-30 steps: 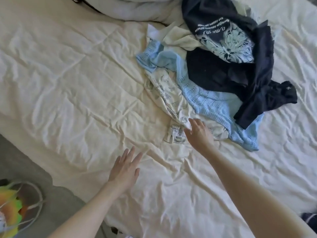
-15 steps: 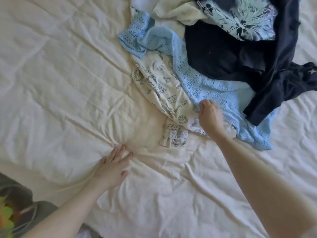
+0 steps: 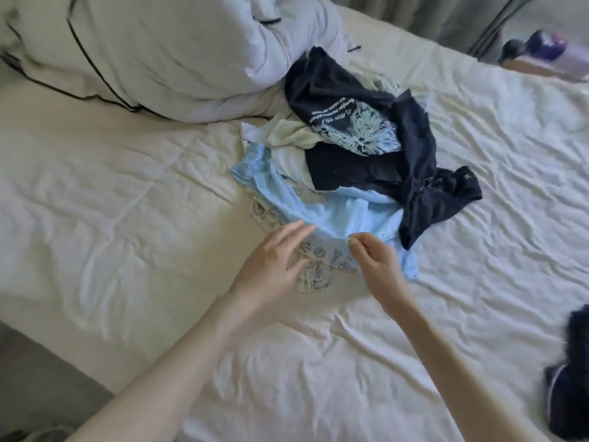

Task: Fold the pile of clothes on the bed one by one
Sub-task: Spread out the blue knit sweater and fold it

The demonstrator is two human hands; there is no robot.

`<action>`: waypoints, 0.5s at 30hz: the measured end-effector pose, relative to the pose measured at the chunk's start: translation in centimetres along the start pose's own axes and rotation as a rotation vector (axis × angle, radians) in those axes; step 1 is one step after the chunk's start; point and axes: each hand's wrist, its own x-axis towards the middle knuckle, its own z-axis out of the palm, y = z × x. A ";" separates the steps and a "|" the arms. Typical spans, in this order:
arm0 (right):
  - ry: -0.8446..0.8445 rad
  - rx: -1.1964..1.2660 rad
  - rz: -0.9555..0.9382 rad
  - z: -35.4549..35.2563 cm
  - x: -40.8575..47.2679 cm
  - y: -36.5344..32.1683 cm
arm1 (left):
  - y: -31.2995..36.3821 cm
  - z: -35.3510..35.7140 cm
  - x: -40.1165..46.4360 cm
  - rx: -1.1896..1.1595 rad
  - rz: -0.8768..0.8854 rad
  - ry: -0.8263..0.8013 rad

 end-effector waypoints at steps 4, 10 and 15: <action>-0.026 0.094 -0.119 -2.5 -4.2 -7.4 | 6.7 -5.0 -1.3 -0.050 0.150 0.052; -0.092 0.146 -0.215 -5.6 -7.7 -17.5 | 13.4 -13.2 -5.0 -0.334 0.111 0.141; -0.232 0.235 -0.333 -8.0 -10.2 -23.4 | 19.0 -21.1 -7.2 -0.280 0.274 0.202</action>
